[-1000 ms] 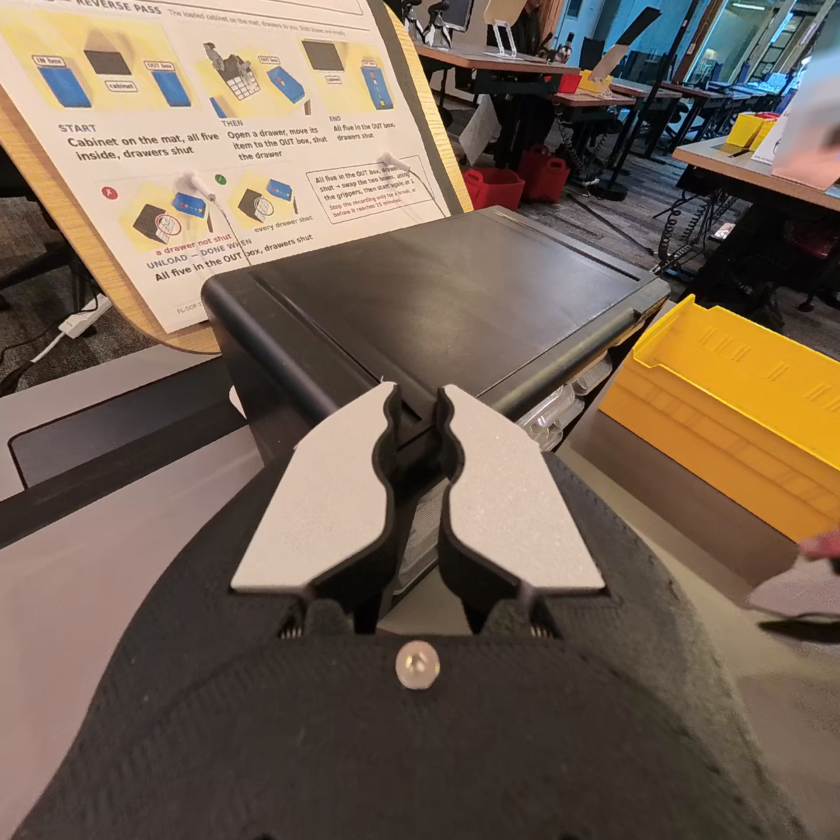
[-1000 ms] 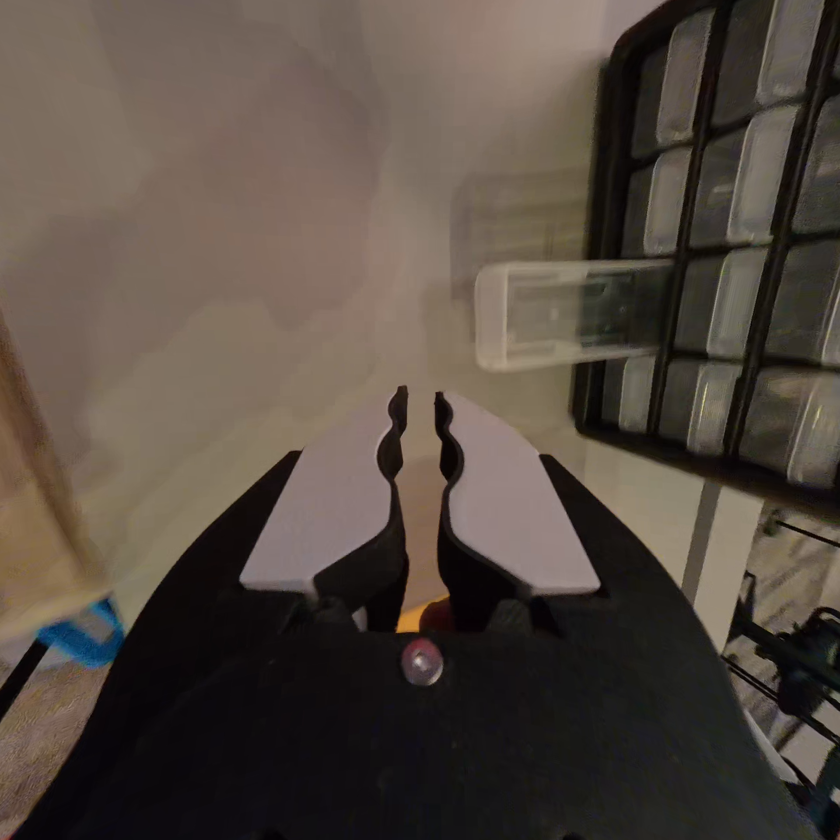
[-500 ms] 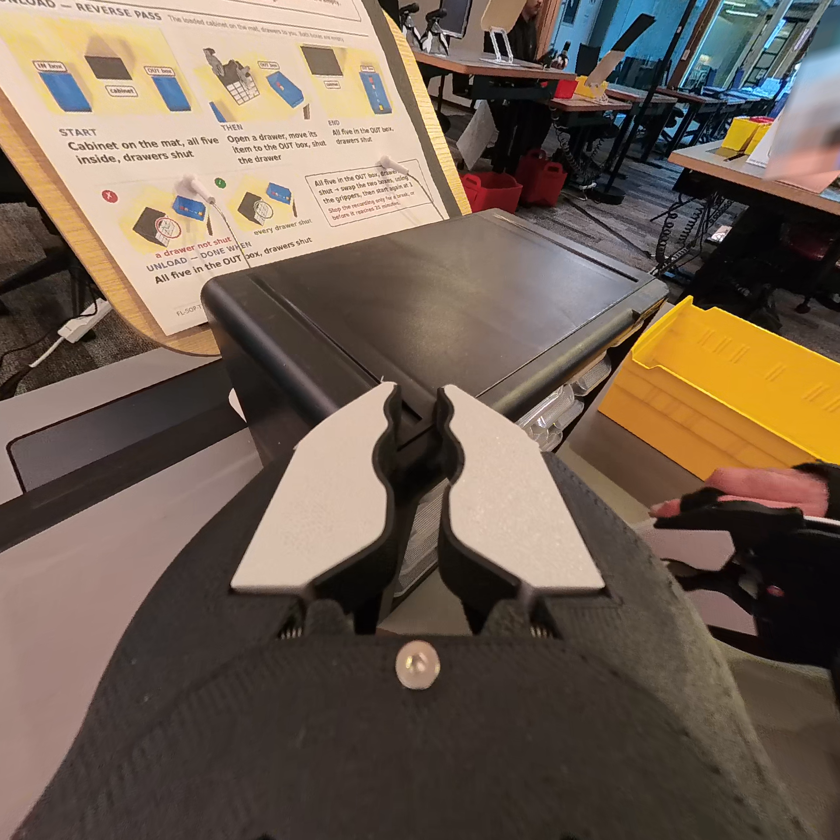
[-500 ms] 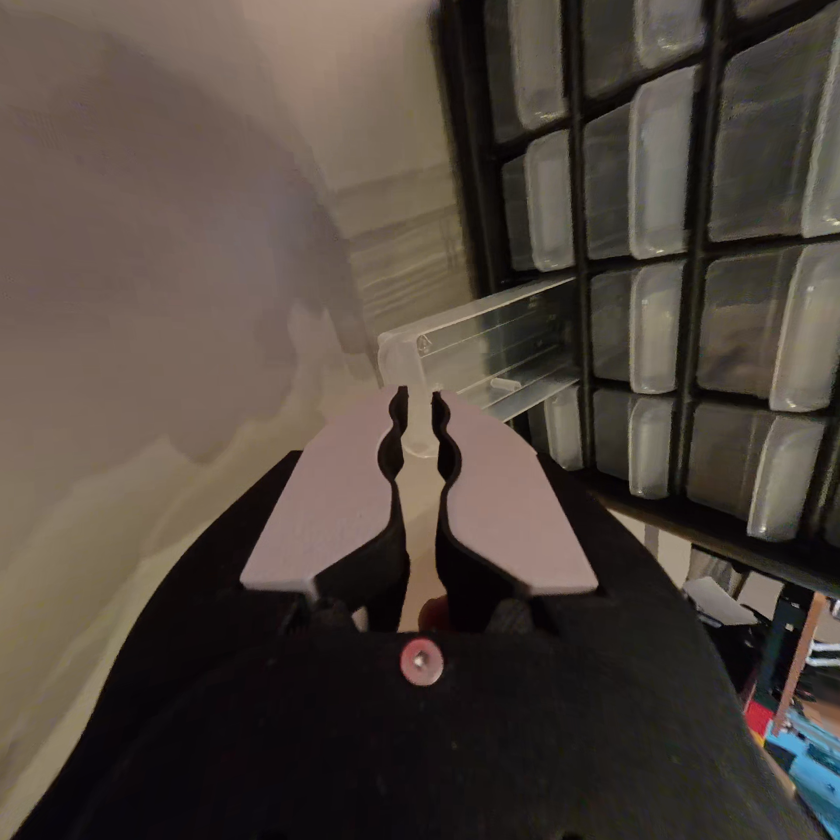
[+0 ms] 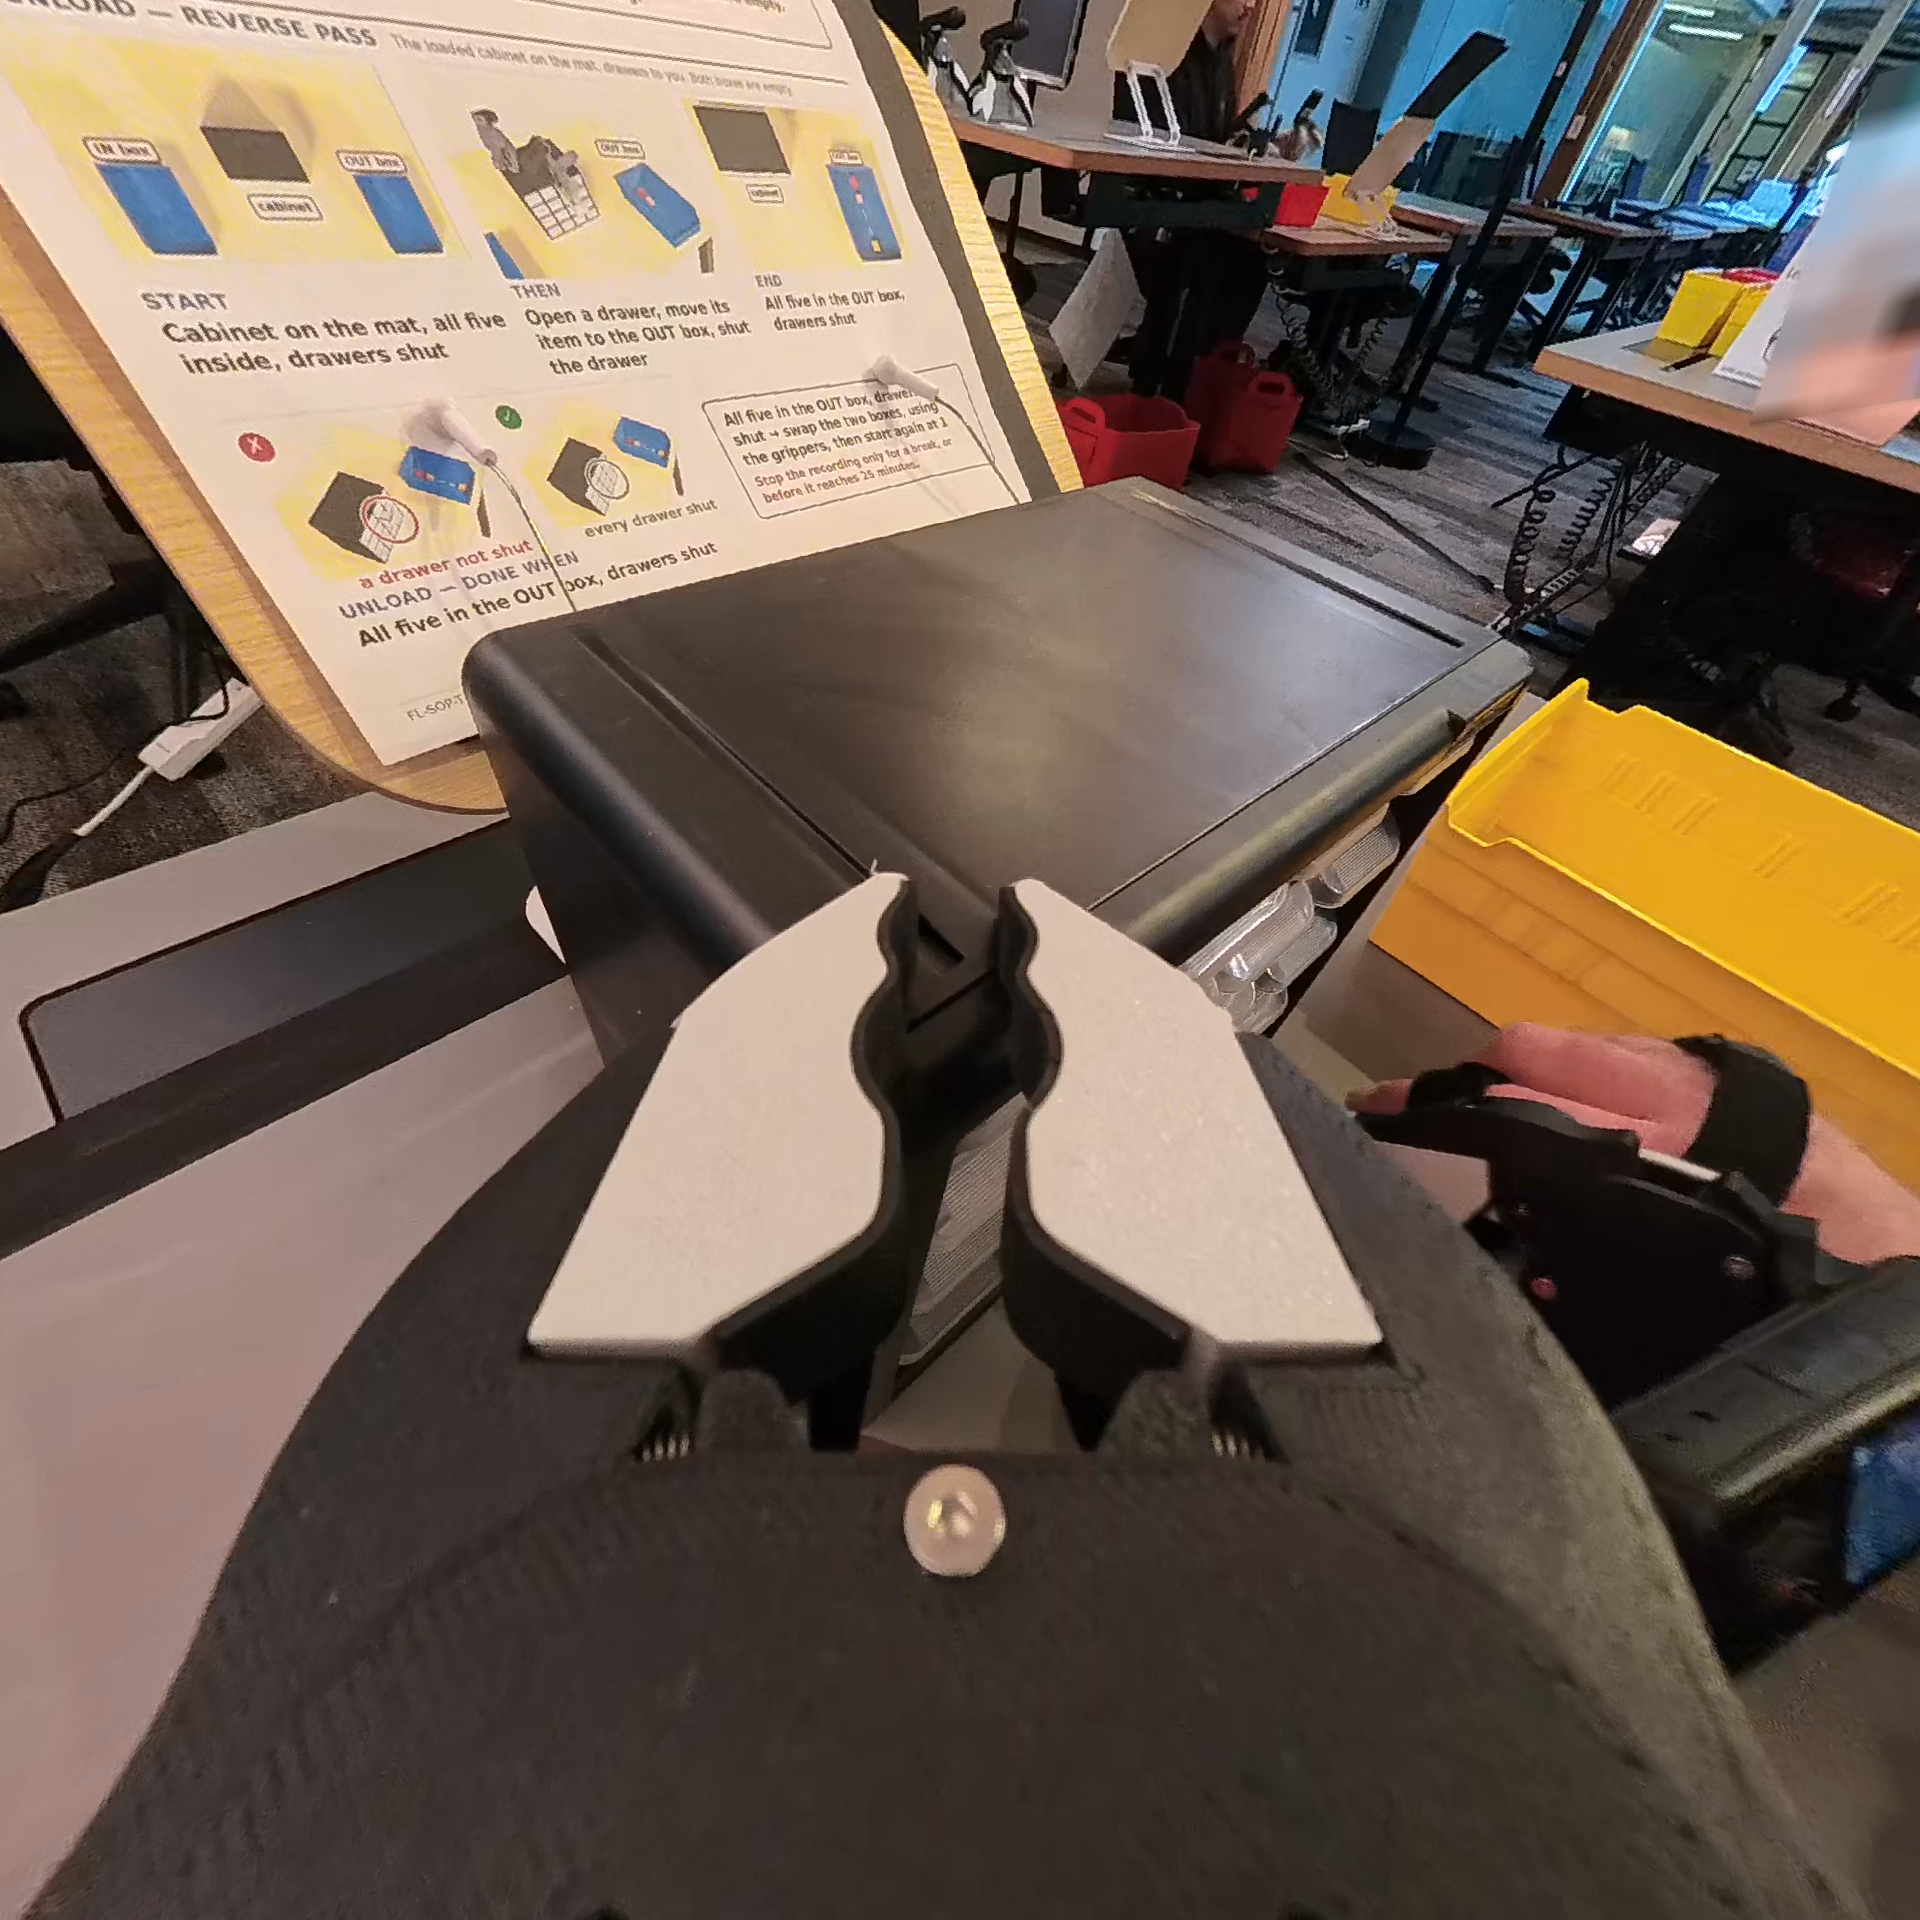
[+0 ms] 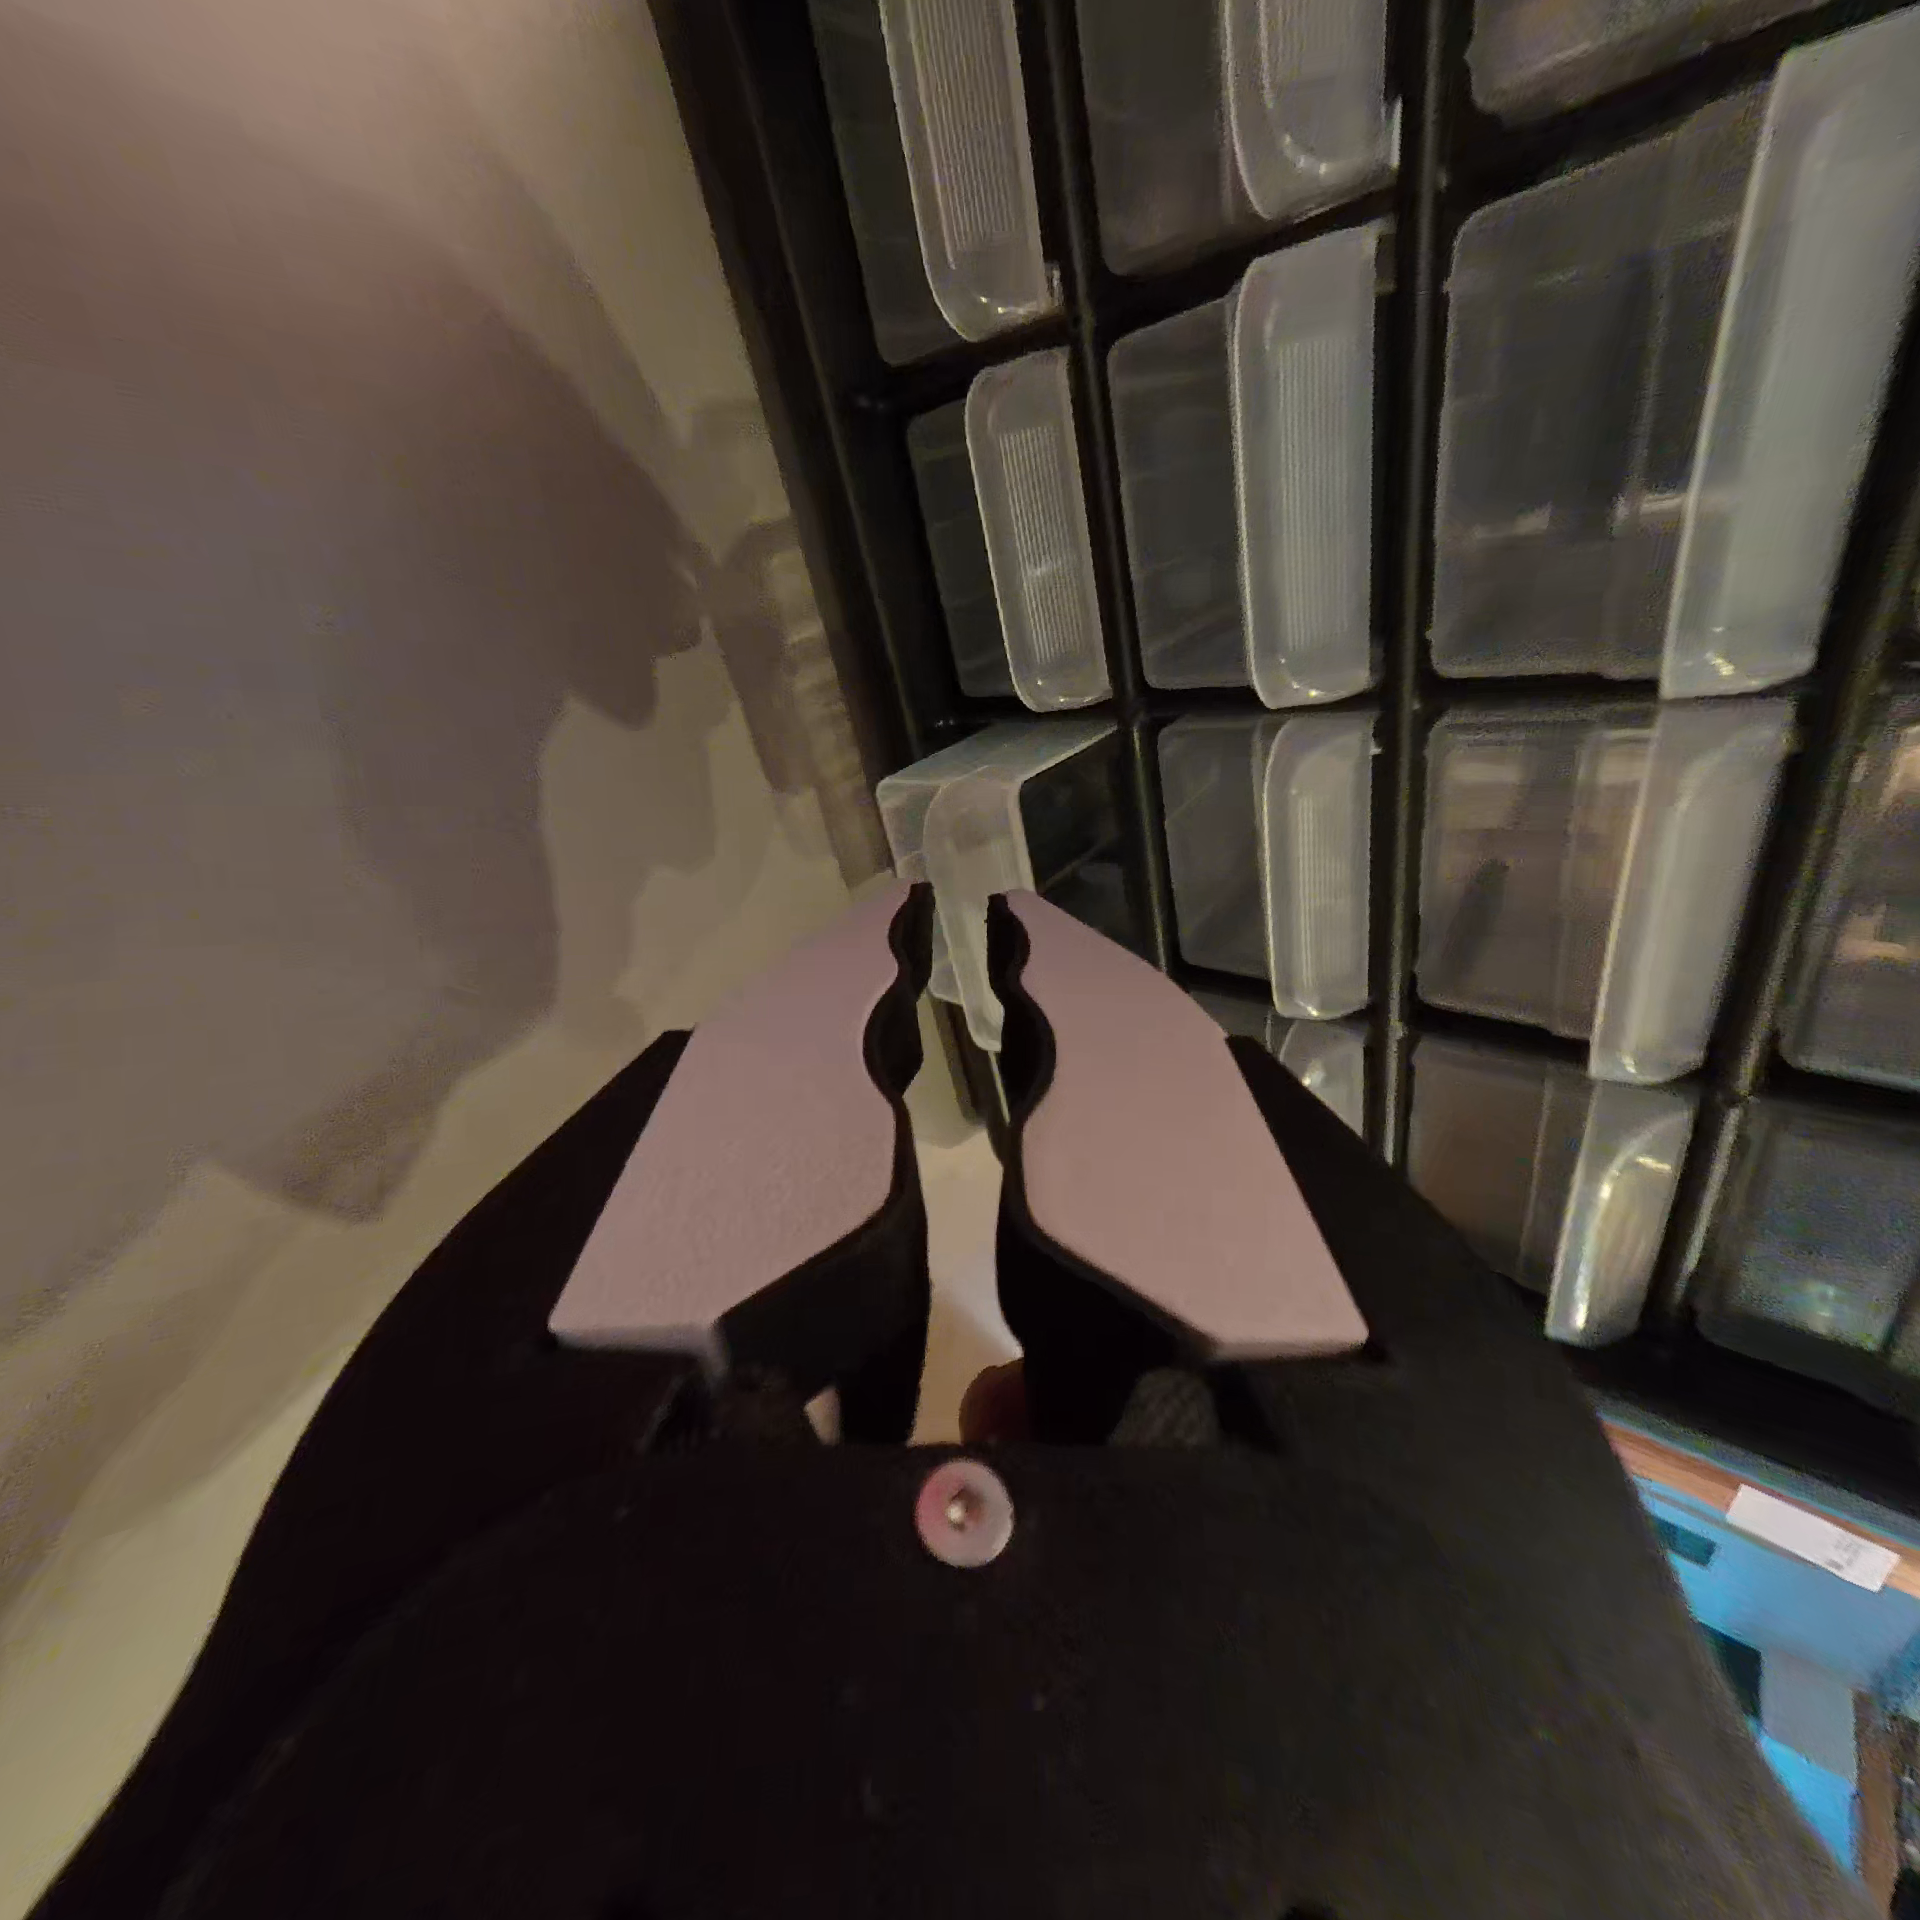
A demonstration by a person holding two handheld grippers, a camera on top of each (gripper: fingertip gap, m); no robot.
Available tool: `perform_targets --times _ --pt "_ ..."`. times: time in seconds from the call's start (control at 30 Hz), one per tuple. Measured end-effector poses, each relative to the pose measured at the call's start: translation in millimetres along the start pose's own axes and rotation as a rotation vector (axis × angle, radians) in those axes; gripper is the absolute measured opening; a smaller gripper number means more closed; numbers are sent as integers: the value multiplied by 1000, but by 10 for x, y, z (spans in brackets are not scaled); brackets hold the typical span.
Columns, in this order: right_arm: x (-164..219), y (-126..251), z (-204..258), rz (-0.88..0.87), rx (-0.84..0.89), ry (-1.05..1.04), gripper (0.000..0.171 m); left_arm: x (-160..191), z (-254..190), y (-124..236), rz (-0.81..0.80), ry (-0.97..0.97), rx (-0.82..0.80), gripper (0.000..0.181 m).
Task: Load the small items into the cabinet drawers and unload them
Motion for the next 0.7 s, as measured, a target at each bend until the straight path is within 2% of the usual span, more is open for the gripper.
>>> perform_targets --times 0.3,0.53,0.7 --pt "139 -435 59 -31 103 -44 9 1 -10 -1 2 -4 -4 16" --pt "-14 -69 -31 -59 21 -83 11 -5 -11 -4 4 3 -5 17" --pt "3 272 72 -82 -23 -87 20 -78 -92 17 60 -40 20 37"
Point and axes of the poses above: each gripper's, where its closed fingertips meet, y back along the fingers, x out of its underside, z = x × y across the jaws, the point moved 9 cm from there along y, back along the fingers, and after that the axes turned 13 degrees about -y, right-handed, at the moved point
